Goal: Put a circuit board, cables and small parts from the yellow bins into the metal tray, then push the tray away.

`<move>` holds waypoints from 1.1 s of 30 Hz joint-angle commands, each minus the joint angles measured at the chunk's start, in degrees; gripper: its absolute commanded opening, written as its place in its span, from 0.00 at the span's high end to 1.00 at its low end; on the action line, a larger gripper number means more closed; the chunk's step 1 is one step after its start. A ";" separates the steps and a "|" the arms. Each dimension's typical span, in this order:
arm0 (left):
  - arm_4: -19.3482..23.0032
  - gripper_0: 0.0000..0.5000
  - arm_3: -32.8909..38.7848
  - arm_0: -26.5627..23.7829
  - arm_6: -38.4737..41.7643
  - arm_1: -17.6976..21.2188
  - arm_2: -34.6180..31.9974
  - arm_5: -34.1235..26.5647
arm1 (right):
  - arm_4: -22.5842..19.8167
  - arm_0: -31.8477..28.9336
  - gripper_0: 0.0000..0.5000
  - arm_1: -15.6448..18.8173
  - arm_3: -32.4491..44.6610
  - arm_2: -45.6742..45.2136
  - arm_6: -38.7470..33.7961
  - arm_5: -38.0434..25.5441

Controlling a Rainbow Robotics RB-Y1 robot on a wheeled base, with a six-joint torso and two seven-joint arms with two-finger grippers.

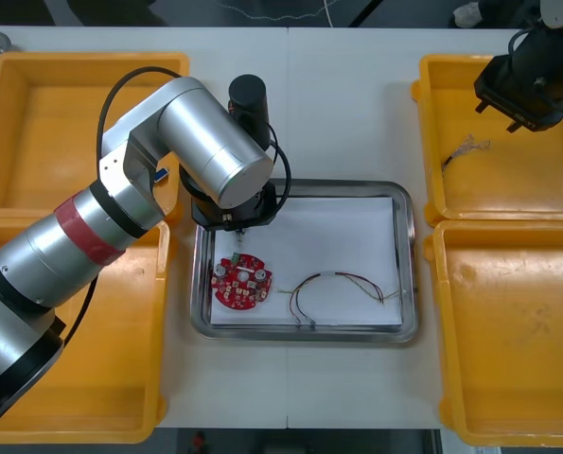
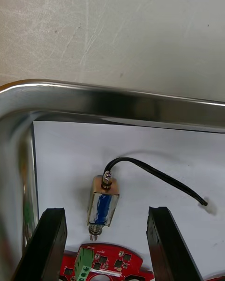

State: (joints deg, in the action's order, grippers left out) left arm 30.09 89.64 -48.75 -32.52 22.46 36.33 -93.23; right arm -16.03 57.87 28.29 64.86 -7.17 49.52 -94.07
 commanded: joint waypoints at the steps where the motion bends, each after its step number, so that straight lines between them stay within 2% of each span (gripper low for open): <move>1: -0.56 0.00 0.89 0.50 2.02 -1.45 0.94 0.68 | 0.56 3.04 0.00 -1.14 -0.87 -1.44 -5.75 1.78; 8: -0.47 0.00 3.70 0.50 1.76 -1.19 -0.73 -0.02 | 0.47 3.39 0.00 -1.75 -4.39 -2.15 -7.51 4.42; 13: 0.76 0.00 7.13 0.41 0.97 -0.66 -3.54 -3.18 | 0.56 3.83 0.00 -1.84 -7.90 -2.67 -8.74 6.97; 21: 6.56 0.00 14.78 0.41 -0.62 2.07 -9.87 -9.77 | 0.38 3.83 0.00 -2.37 -11.51 -2.67 -10.85 10.40; 27: 11.84 0.00 17.41 -0.03 -2.02 4.18 -15.50 -14.34 | 0.82 3.83 0.00 -2.89 -15.11 -2.67 -12.17 14.44; 33: 18.78 0.00 17.77 -1.26 -3.52 8.39 -18.92 -14.87 | 1.09 3.83 0.00 -3.33 -16.25 -2.67 -13.31 15.14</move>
State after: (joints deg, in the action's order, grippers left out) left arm 45.90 105.53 -48.74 -32.61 26.99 19.81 -107.46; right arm -15.55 58.61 25.92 48.57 -8.58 39.59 -79.71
